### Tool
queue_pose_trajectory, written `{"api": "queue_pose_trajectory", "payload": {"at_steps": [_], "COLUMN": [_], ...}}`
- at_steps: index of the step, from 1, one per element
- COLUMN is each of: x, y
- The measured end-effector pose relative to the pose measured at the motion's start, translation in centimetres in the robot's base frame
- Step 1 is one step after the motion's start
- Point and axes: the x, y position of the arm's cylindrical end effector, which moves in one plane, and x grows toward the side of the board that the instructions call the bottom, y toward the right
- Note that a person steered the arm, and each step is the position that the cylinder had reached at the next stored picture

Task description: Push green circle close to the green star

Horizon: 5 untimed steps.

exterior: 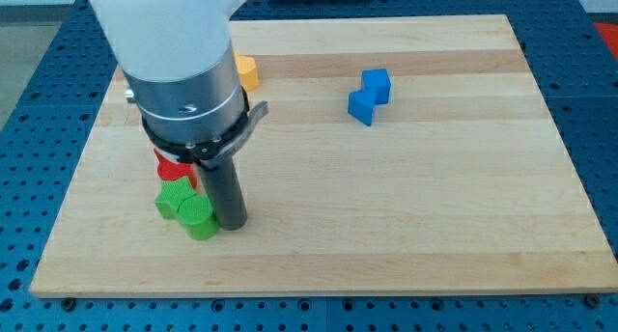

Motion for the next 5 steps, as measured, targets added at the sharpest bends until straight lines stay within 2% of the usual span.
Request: {"api": "queue_pose_trajectory", "payload": {"at_steps": [5], "x": [0.0], "y": [-1.9]}}
